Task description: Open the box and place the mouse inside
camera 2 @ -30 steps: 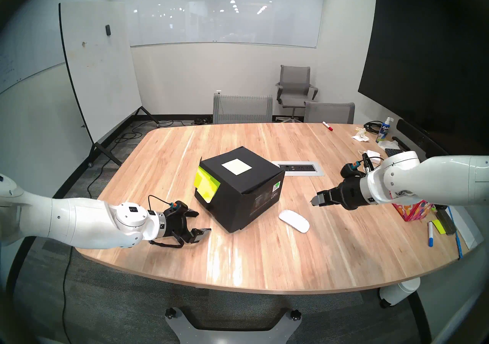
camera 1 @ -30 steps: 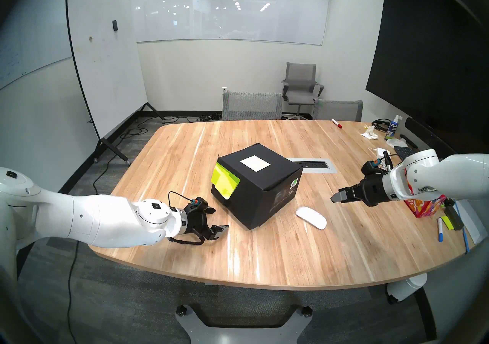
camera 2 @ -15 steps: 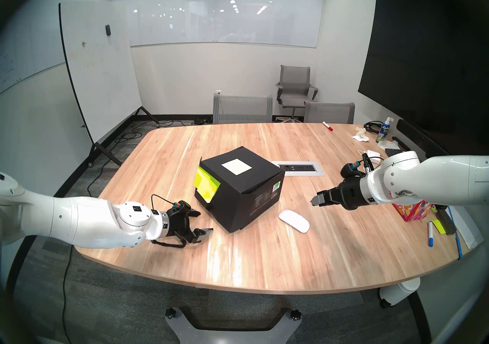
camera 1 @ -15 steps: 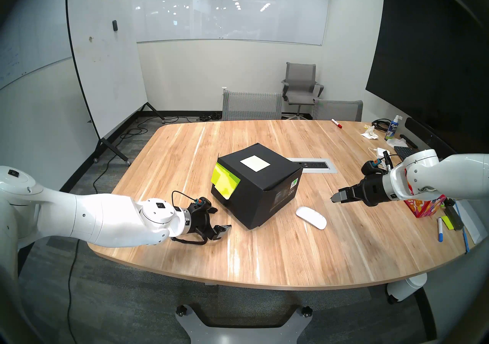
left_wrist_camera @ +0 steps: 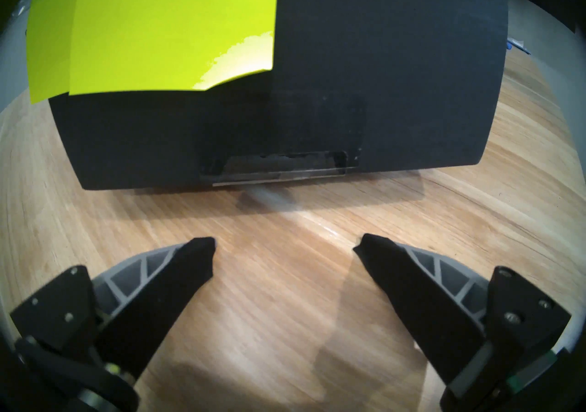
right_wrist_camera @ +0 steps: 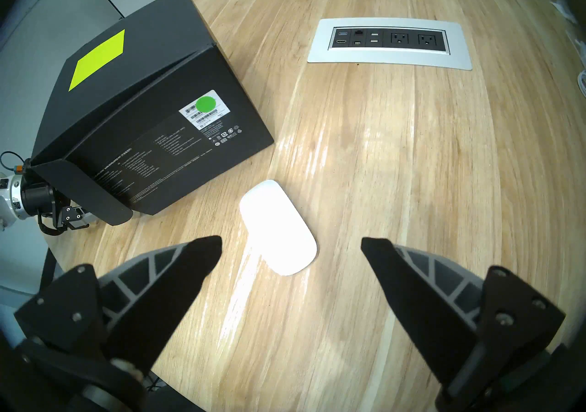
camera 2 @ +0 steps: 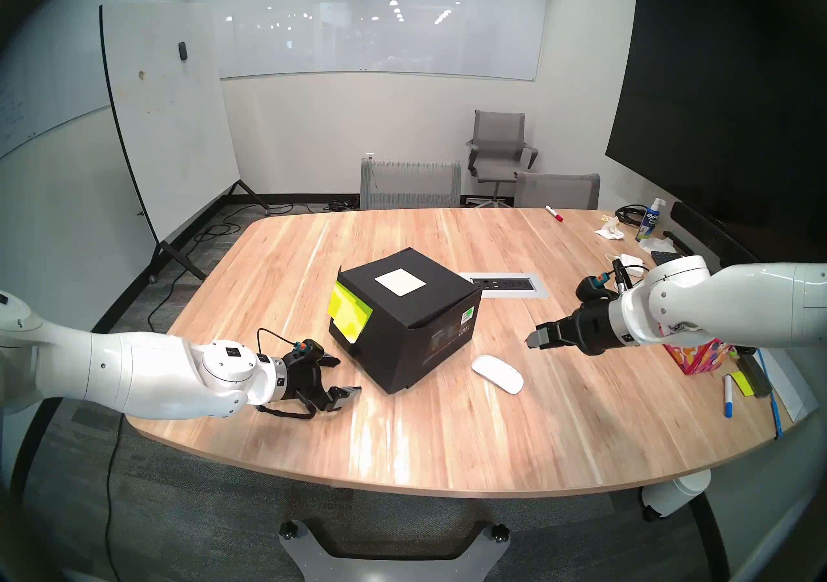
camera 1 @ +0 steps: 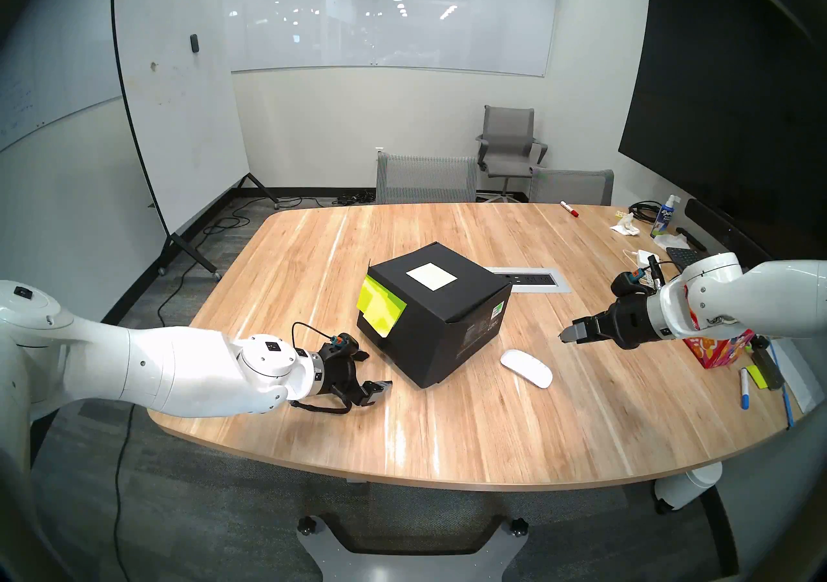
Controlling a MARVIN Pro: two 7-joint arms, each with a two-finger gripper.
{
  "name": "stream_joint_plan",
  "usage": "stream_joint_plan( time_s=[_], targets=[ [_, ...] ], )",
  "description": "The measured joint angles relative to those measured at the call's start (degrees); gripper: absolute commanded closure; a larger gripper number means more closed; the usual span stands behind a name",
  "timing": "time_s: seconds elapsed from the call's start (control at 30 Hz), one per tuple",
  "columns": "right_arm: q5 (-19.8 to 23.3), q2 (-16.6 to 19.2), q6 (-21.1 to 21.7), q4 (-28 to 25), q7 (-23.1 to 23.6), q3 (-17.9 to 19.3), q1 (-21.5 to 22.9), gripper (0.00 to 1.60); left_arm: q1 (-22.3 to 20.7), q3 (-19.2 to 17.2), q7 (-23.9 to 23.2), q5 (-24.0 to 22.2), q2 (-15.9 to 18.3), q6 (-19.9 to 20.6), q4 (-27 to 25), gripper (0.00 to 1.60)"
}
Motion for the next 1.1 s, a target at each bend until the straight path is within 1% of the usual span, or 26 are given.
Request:
stream_joint_plan(
  time_s=[0.2,0.5,0.57,0.63,0.77,0.83,0.93,1.1],
  targets=[
    [0.0,0.0,0.0,0.0,0.0,0.0,0.0,0.0,0.54,-0.62,-0.42,-1.69,-0.17,-0.23,0.37,0.0],
    [0.0,0.0,0.0,0.0,0.0,0.0,0.0,0.0,2.1,-2.24,-1.63,-6.53,-0.17,-1.57,0.71,0.0],
    [0.0,0.0,0.0,0.0,0.0,0.0,0.0,0.0,2.85,-2.95,-3.92,-8.67,0.18,-2.96,0.83,0.0],
    [0.0,0.0,0.0,0.0,0.0,0.0,0.0,0.0,3.01,-3.09,-4.76,-9.13,0.38,-3.37,0.81,0.0],
    [0.0,0.0,0.0,0.0,0.0,0.0,0.0,0.0,3.85,-3.59,-9.16,-11.1,1.62,-5.54,0.71,0.0],
    [0.0,0.0,0.0,0.0,0.0,0.0,0.0,0.0,4.36,-3.76,-11.65,-11.79,2.04,-6.44,1.44,0.0],
    [0.0,0.0,0.0,0.0,0.0,0.0,0.0,0.0,4.81,-3.78,-12.7,-11.78,2.14,-7.34,2.75,0.0],
    [0.0,0.0,0.0,0.0,0.0,0.0,0.0,0.0,4.98,-3.52,-12.89,-10.56,1.94,-7.88,4.02,0.0]
  ],
)
